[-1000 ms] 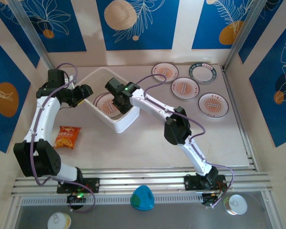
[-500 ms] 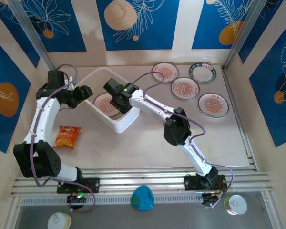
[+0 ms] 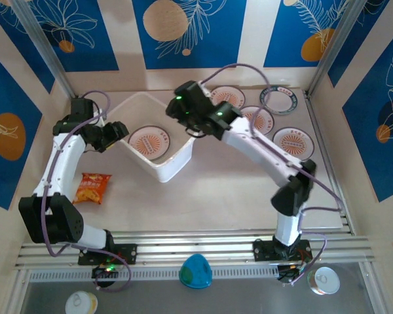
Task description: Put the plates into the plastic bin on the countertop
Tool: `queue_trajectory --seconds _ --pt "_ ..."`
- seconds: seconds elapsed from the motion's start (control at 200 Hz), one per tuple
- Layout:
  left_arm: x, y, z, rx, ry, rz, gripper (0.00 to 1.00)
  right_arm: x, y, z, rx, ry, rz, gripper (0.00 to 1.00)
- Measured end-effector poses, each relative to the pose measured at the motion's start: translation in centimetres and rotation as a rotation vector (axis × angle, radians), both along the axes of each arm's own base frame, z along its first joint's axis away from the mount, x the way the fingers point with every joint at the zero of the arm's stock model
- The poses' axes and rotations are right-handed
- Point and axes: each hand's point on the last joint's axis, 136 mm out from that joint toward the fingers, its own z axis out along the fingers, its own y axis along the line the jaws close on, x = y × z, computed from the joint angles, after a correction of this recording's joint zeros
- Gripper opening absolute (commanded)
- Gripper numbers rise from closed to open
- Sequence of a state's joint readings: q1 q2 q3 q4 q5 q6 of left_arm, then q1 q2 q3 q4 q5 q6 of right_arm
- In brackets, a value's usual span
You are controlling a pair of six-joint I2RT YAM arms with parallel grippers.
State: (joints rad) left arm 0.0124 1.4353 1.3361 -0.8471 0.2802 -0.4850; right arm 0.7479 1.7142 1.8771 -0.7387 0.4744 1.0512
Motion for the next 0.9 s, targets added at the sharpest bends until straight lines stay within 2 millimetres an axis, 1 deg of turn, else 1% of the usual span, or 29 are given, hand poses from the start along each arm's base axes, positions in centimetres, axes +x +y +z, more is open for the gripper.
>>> queue_trajectory --seconds 0.055,0.095,0.155,0.255,0.32,0.385,0.49,0.65,0.74,0.9 --pt "0.0 -0.4 -0.1 0.009 0.005 -0.003 0.68 0.4 -3.2 -0.2 -0.010 -0.001 -0.038 0.62" --pt "0.0 -0.7 -0.3 0.021 0.010 -0.004 0.68 0.5 -5.6 -0.8 -0.022 0.011 -0.070 0.62" --pt "0.0 -1.1 -0.7 0.039 0.020 -0.007 0.68 0.5 -9.3 -2.3 -0.040 0.039 -0.129 0.61" --pt "0.1 -2.0 -1.6 0.069 0.043 -0.019 0.67 -0.2 -15.4 -6.3 -0.075 0.131 -0.233 0.61" --pt "0.2 -2.4 -2.2 0.086 0.058 -0.025 0.67 -1.0 -18.8 -8.9 -0.091 0.199 -0.293 0.61" --pt "0.5 -2.7 -2.6 0.105 0.069 -0.024 0.67 -1.9 -21.5 -11.0 -0.101 0.257 -0.341 0.61" --pt "0.7 -2.9 -3.1 0.143 0.086 -0.019 0.65 -3.3 -25.2 -13.4 -0.094 0.324 -0.410 0.61" --pt "0.5 -3.1 -3.7 0.183 0.107 -0.013 0.62 -4.9 -29.8 -16.3 -0.035 0.403 -0.512 0.61" --pt "0.4 -3.2 -3.8 0.195 0.112 -0.011 0.62 -5.4 -31.6 -17.5 -0.003 0.434 -0.556 0.61" --pt "0.3 -3.2 -3.8 0.202 0.111 -0.011 0.64 -5.4 -34.4 -18.7 0.079 0.450 -0.617 0.61"
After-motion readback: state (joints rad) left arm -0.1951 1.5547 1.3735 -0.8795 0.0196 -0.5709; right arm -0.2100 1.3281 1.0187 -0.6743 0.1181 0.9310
